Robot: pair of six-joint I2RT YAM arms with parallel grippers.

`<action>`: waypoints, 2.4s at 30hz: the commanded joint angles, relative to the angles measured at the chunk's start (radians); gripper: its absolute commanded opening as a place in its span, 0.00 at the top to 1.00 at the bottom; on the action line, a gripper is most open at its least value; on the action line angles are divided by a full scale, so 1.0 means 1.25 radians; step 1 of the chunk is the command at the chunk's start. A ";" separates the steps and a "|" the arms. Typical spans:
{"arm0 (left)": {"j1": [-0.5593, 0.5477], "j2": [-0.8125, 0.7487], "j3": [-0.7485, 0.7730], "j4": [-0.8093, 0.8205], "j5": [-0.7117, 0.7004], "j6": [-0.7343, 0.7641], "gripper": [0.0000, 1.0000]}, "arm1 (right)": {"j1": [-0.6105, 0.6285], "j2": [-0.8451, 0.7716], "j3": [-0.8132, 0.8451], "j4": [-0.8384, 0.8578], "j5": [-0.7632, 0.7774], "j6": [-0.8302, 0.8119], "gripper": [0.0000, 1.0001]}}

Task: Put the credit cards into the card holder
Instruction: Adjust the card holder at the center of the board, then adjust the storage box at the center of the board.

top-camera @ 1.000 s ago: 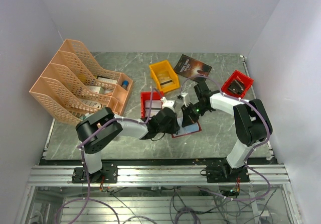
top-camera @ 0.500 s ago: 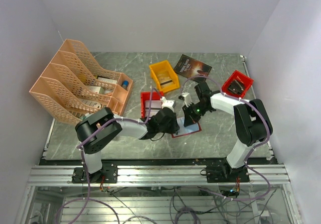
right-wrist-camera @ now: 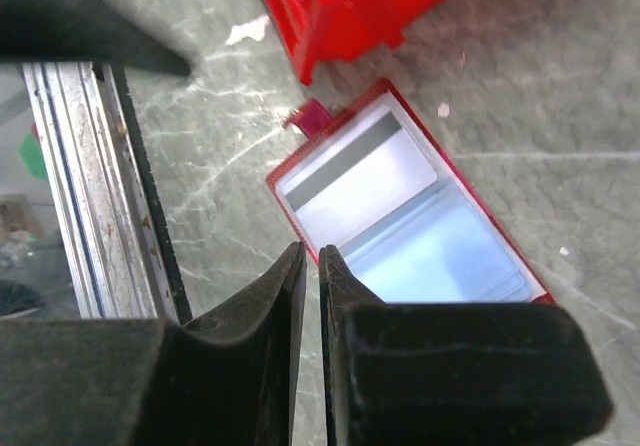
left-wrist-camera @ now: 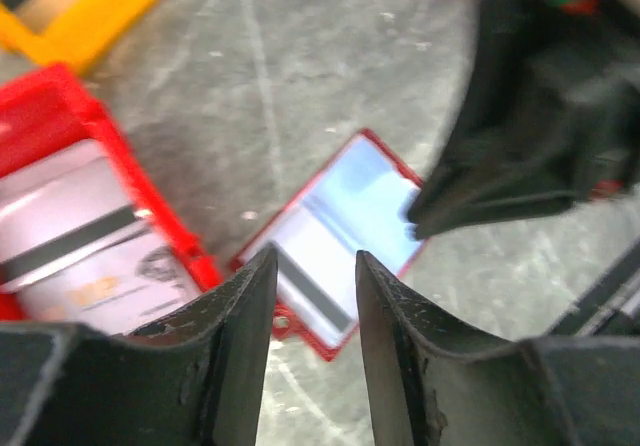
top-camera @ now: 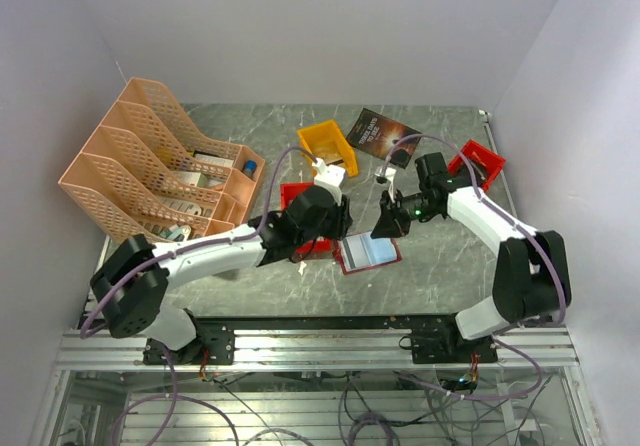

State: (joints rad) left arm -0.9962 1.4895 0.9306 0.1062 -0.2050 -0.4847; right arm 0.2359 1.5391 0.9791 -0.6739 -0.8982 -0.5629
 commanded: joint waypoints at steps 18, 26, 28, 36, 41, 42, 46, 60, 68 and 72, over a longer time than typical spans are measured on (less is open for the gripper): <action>0.080 -0.065 -0.054 -0.198 -0.424 -0.820 0.19 | -0.037 -0.140 -0.016 0.147 -0.135 0.002 0.67; 0.068 0.185 0.215 -0.607 -0.449 -1.145 0.05 | -0.042 -0.146 -0.017 0.156 -0.124 0.015 0.67; 0.066 0.211 0.235 -0.637 -0.458 -1.204 0.06 | -0.042 -0.144 -0.015 0.151 -0.124 0.013 0.67; 0.070 0.249 0.243 -0.644 -0.480 -1.312 0.23 | -0.043 -0.139 -0.006 0.135 -0.133 0.006 0.68; 0.074 0.307 0.283 -0.657 -0.462 -1.341 0.25 | -0.044 -0.147 -0.005 0.133 -0.130 0.004 0.68; 0.074 0.317 0.292 -0.666 -0.462 -1.346 0.24 | -0.043 -0.149 -0.006 0.135 -0.129 0.005 0.68; 0.079 0.342 0.311 -0.681 -0.466 -1.357 0.23 | -0.043 -0.154 -0.005 0.130 -0.129 0.001 0.68; 0.157 0.256 0.189 -0.605 -0.480 -1.223 0.22 | -0.043 -0.142 0.002 0.114 -0.141 -0.006 0.68; 0.174 0.228 0.147 -0.438 -0.430 -1.078 0.22 | -0.044 -0.136 0.000 0.114 -0.140 -0.007 0.67; 0.176 0.233 0.133 -0.373 -0.408 -1.056 0.26 | -0.043 -0.132 0.004 0.110 -0.140 -0.011 0.68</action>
State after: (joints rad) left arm -0.7849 1.7985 1.1168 -0.4805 -0.7284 -1.8698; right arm 0.1879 1.3697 0.9623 -0.5262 -1.0584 -0.5606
